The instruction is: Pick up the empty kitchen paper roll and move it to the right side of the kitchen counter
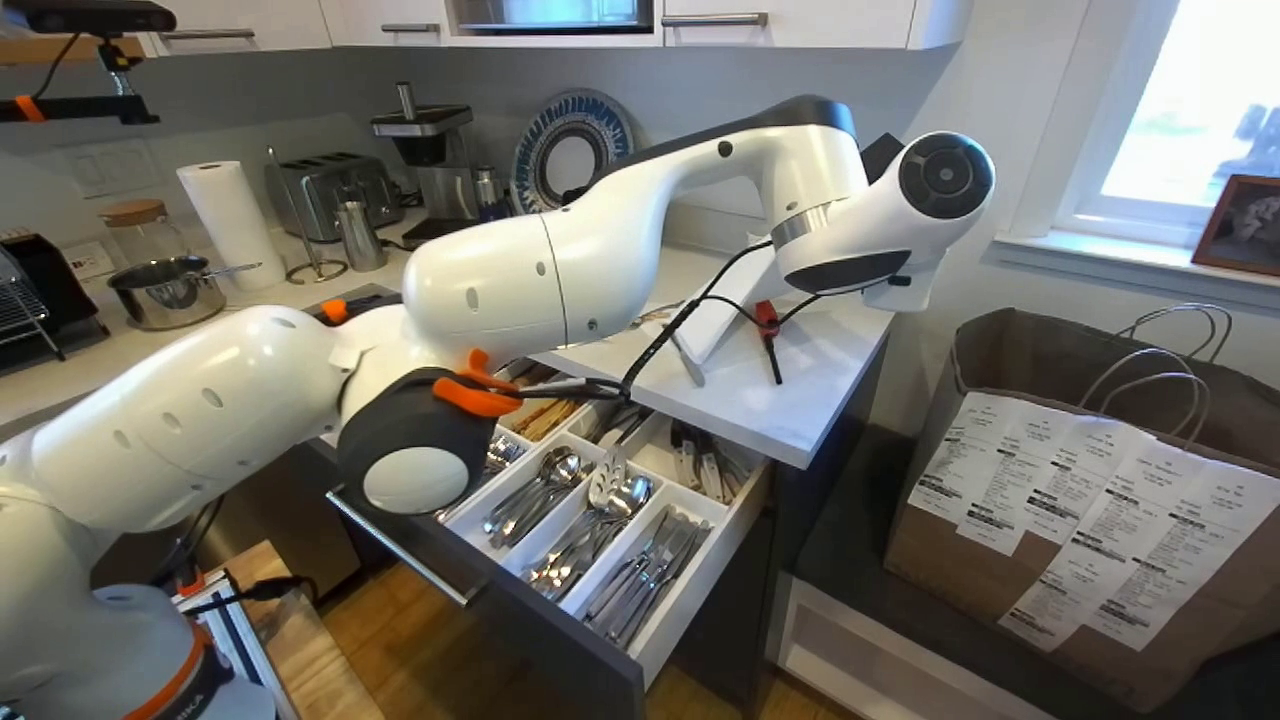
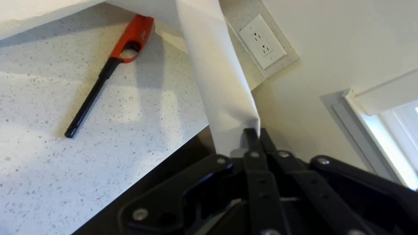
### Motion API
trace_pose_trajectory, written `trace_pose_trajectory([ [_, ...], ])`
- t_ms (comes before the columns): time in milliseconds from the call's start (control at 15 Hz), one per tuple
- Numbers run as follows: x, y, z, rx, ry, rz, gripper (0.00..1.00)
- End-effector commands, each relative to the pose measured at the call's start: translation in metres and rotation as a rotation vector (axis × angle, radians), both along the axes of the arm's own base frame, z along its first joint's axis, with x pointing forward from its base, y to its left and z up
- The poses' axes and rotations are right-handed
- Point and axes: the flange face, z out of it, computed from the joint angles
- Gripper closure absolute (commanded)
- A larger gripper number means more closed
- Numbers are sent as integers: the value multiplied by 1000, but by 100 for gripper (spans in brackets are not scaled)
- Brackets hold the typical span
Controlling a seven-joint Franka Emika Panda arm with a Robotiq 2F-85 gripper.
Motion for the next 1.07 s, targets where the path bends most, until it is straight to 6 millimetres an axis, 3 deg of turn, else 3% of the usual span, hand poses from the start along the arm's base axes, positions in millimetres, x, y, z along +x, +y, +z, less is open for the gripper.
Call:
trace_pose_trajectory([
  [0, 19, 14, -26, 61, 0, -102, 100],
  [400, 37, 39, -76, 23, 100, -109, 100],
  [467, 35, 37, -64, 39, 72, -95, 100],
  [867, 36, 39, -62, 35, 65, -91, 100],
  [1000, 38, 43, -70, 57, 90, -105, 100],
])
